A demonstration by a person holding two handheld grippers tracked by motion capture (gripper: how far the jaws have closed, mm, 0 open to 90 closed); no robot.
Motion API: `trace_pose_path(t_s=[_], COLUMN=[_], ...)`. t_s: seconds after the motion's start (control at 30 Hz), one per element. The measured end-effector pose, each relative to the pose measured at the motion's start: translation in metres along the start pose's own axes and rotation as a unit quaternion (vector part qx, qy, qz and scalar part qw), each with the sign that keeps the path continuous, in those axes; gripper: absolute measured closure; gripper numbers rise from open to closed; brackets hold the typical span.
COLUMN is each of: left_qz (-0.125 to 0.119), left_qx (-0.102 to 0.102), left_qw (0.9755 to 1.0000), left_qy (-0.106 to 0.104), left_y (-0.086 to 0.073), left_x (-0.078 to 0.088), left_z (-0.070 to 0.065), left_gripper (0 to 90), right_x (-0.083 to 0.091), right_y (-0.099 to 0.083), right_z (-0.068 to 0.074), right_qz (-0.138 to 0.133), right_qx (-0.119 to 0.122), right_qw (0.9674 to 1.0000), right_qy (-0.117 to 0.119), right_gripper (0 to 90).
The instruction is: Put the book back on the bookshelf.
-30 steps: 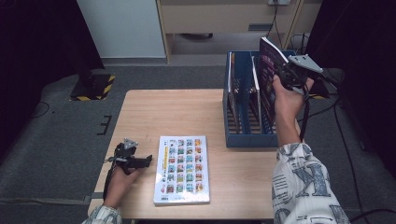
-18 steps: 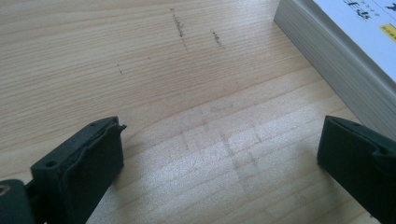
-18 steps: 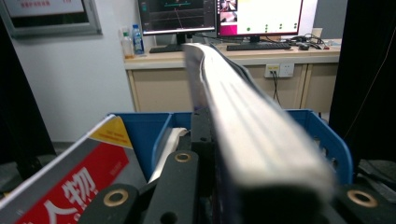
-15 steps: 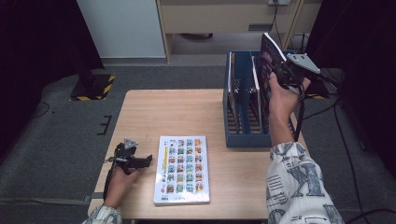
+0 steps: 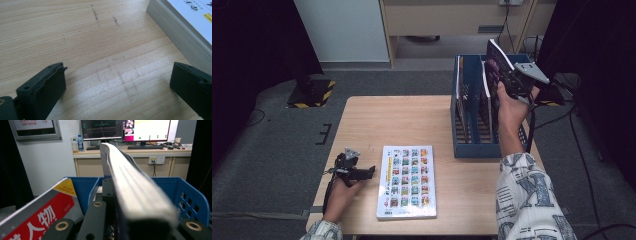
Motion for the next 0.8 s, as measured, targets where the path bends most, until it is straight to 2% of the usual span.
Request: trace_pose_path(t_s=[0.47,0.57,0.8], left_qz=[0.002,0.002,0.002], left_qx=[-0.001,-0.001,-0.002], left_qw=[1.0,1.0,1.0], left_qy=[0.0,0.0,0.0], left_y=[0.0,0.0,0.0], left_x=[0.0,0.0,0.0], left_z=[0.0,0.0,0.0], left_gripper=[0.0,0.0,0.0], right_x=[-0.005,-0.007,-0.01], right_y=[-0.026,-0.03,-0.042], right_z=[-0.011,-0.012,-0.017], right_qz=[0.01,0.013,0.02], right_qx=[0.0,0.006,-0.001], right_qw=[1.0,0.9999,0.9997], right_qy=[0.0,0.006,0.011], right_gripper=[83.4,83.2,82.6])
Point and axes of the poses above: each handheld gripper's, and its own axes: x roughly backward along the jaws, y roughly out of its top, z roughly to its left, the point moved 4 cm from there along -x, roughly forward along the jaws, and after that the axes turned 10 degrees about -x, right-handed, at the moved point
